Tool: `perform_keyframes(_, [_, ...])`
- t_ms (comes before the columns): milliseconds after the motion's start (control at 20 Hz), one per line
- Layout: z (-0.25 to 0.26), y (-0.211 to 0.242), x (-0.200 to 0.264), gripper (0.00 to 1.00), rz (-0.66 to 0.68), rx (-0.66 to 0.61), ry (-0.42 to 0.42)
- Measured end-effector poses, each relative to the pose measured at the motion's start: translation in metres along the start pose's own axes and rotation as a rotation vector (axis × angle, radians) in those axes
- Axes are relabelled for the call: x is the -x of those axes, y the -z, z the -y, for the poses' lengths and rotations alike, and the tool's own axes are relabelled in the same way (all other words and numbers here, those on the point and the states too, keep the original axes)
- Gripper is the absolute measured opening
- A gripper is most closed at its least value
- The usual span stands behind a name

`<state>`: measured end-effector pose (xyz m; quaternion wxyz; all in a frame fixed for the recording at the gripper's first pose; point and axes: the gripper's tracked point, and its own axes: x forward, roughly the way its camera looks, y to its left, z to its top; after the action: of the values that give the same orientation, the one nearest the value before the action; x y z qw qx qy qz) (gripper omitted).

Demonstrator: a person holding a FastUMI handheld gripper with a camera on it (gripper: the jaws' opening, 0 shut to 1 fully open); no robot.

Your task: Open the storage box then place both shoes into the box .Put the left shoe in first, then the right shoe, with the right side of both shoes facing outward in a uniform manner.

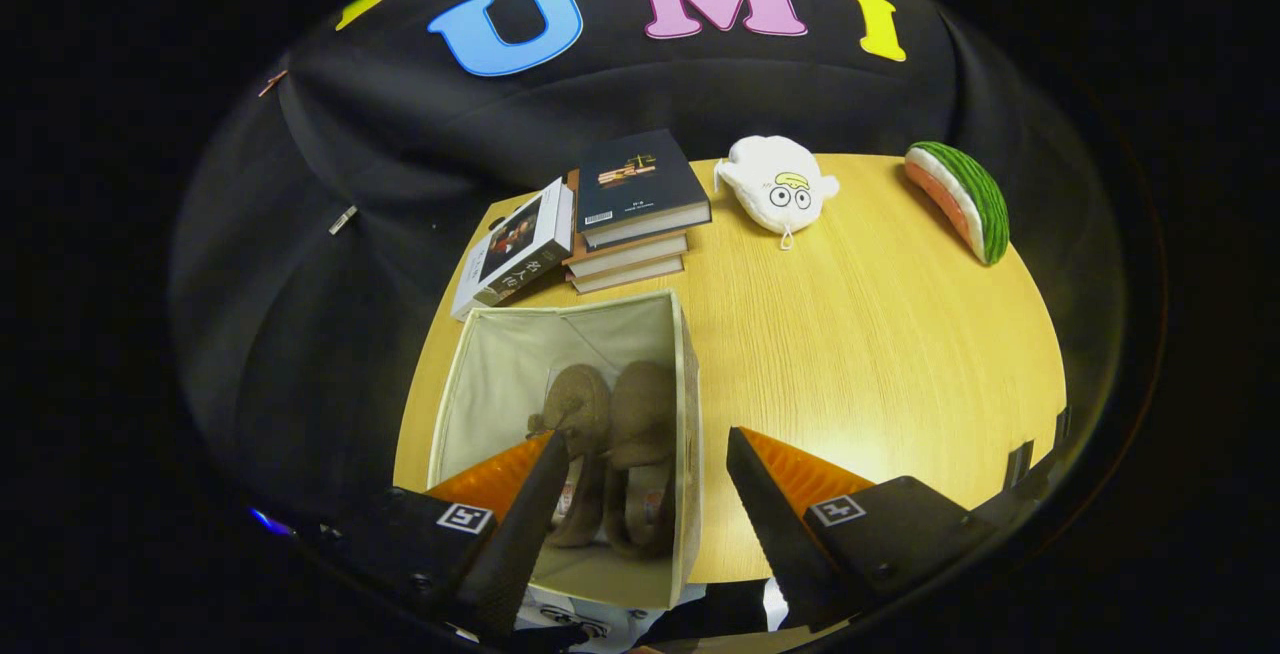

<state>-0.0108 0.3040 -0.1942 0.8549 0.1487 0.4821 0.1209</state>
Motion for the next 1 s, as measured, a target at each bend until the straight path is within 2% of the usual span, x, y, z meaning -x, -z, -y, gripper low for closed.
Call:
perform_keyframes(300, [0.018,-0.015,0.013,0.99,0.091,0.083,-0.008])
perform_keyframes(500, [0.050,-0.039,0.029,0.99,0.200,0.156,0.033])
perform_keyframes(1000, [0.158,-0.112,0.104,0.99,0.519,0.190,0.149])
